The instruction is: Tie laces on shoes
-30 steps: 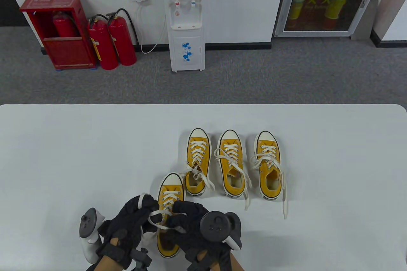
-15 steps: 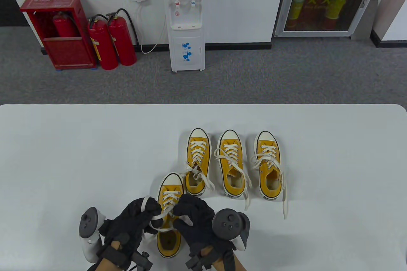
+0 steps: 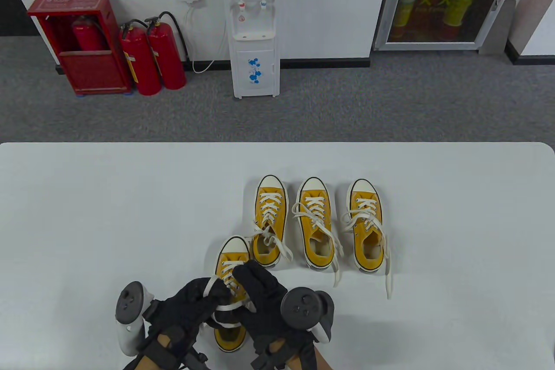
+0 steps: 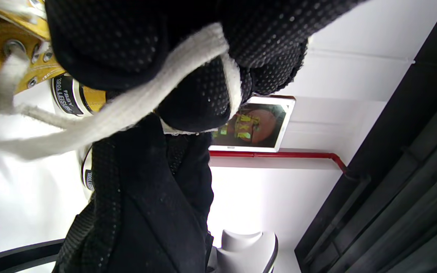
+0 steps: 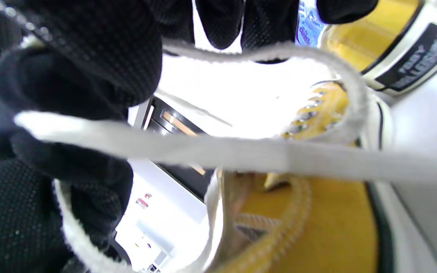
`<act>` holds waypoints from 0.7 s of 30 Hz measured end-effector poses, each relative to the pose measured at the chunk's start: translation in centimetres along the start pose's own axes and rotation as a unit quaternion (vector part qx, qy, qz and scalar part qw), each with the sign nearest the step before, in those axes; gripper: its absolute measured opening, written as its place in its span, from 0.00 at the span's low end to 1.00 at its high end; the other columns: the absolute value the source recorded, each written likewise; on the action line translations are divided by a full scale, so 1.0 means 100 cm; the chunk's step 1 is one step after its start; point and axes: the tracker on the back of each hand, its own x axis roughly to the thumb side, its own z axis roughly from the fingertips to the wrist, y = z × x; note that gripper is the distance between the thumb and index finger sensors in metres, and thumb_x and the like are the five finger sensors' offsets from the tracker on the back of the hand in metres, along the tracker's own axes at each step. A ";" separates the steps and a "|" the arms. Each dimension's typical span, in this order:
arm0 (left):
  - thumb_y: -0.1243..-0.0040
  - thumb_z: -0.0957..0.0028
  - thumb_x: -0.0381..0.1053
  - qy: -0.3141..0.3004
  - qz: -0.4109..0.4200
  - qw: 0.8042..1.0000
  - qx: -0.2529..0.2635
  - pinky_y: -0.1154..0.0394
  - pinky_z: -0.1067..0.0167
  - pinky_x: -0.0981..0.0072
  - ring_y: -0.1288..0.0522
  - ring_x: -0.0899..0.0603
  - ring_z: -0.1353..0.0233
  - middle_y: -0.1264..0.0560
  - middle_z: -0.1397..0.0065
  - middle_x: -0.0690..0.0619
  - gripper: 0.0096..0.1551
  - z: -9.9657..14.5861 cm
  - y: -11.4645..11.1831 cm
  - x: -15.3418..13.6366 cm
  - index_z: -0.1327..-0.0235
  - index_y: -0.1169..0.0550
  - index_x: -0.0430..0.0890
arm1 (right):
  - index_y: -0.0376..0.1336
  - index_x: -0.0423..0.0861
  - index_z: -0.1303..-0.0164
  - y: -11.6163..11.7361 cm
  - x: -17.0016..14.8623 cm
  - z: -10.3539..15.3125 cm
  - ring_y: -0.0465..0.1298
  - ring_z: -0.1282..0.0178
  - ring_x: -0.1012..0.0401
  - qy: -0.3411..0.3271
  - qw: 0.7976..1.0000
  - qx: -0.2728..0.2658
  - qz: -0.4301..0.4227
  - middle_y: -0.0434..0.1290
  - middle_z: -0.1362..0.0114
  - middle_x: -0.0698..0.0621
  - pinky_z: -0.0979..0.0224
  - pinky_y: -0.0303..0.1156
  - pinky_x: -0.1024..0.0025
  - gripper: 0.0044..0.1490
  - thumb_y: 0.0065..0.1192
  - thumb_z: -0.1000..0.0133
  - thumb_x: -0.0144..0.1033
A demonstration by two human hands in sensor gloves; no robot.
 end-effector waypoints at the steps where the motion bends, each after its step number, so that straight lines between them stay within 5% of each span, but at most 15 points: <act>1: 0.36 0.49 0.44 0.000 -0.002 1.000 -0.001 0.15 0.56 0.55 0.10 0.47 0.53 0.17 0.38 0.53 0.21 0.000 0.000 0.000 0.42 0.19 0.58 | 0.63 0.50 0.27 0.001 0.000 0.000 0.61 0.19 0.42 0.001 1.000 0.004 0.001 0.50 0.16 0.46 0.24 0.51 0.31 0.40 0.71 0.51 0.44; 5: 0.36 0.49 0.44 -0.002 -0.022 1.000 0.014 0.15 0.56 0.55 0.11 0.47 0.53 0.17 0.38 0.53 0.21 0.000 0.004 -0.001 0.42 0.19 0.58 | 0.74 0.47 0.42 -0.001 -0.002 -0.001 0.63 0.20 0.43 0.005 1.000 0.005 -0.017 0.59 0.19 0.46 0.24 0.52 0.31 0.29 0.68 0.50 0.47; 15: 0.37 0.49 0.44 -0.001 -0.083 0.994 0.076 0.15 0.56 0.55 0.11 0.46 0.51 0.17 0.37 0.54 0.21 0.002 0.013 -0.001 0.42 0.19 0.58 | 0.78 0.46 0.53 -0.006 -0.008 -0.003 0.67 0.23 0.43 0.020 0.990 0.028 -0.137 0.66 0.24 0.46 0.25 0.54 0.30 0.28 0.68 0.51 0.54; 21: 0.37 0.49 0.44 0.000 -0.090 0.991 0.098 0.16 0.53 0.52 0.11 0.46 0.50 0.18 0.36 0.53 0.21 0.004 0.016 -0.001 0.42 0.19 0.59 | 0.80 0.47 0.57 0.001 -0.003 -0.002 0.67 0.22 0.42 -0.003 0.989 0.068 -0.129 0.67 0.23 0.46 0.25 0.53 0.29 0.30 0.68 0.52 0.59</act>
